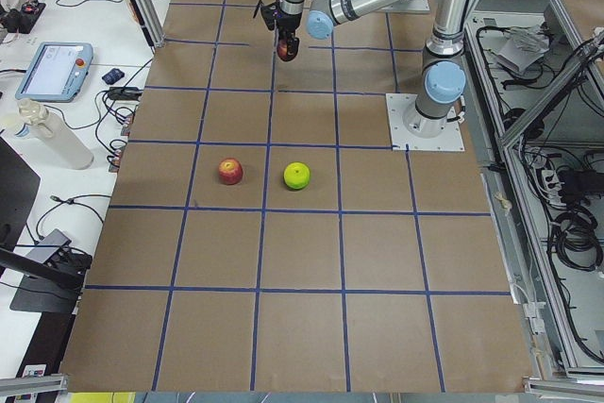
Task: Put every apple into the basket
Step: 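Carry the dark red apple toward the table center and release it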
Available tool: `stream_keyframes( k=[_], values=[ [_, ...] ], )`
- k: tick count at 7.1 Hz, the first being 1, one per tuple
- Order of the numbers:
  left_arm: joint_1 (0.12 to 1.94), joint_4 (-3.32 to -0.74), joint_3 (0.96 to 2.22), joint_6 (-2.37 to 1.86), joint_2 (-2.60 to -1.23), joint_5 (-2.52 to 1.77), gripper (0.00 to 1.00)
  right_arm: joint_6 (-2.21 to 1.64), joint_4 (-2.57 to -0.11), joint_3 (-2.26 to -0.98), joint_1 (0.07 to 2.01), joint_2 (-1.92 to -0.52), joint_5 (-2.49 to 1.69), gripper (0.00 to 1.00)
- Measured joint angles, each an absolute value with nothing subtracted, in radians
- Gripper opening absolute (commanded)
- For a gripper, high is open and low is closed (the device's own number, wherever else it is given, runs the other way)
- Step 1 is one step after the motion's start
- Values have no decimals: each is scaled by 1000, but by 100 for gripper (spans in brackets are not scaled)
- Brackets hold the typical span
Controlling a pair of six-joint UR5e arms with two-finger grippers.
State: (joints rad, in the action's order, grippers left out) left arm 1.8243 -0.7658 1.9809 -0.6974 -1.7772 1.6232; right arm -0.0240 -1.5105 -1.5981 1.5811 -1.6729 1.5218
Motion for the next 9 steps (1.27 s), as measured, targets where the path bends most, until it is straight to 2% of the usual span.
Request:
stream_keyframes(
  k=[3,4,5,9],
  values=[
    [1970,-648,1929,-932,-1893,1662,55,-37,-1511,-1597,1580,-1684,1522,100],
    [1993,-651,1901,-961,-1930,1670,65,-40,-1509,-1597,1581,-1686,1522,100],
    [2004,-652,1882,-980,-1968,1672,100,-35,-1508,-1597,1581,-1689,1522,100],
    [2007,-741,1765,-972,-2042,1666,100,-25,-1505,-1601,1576,-1684,1523,100]
  ],
)
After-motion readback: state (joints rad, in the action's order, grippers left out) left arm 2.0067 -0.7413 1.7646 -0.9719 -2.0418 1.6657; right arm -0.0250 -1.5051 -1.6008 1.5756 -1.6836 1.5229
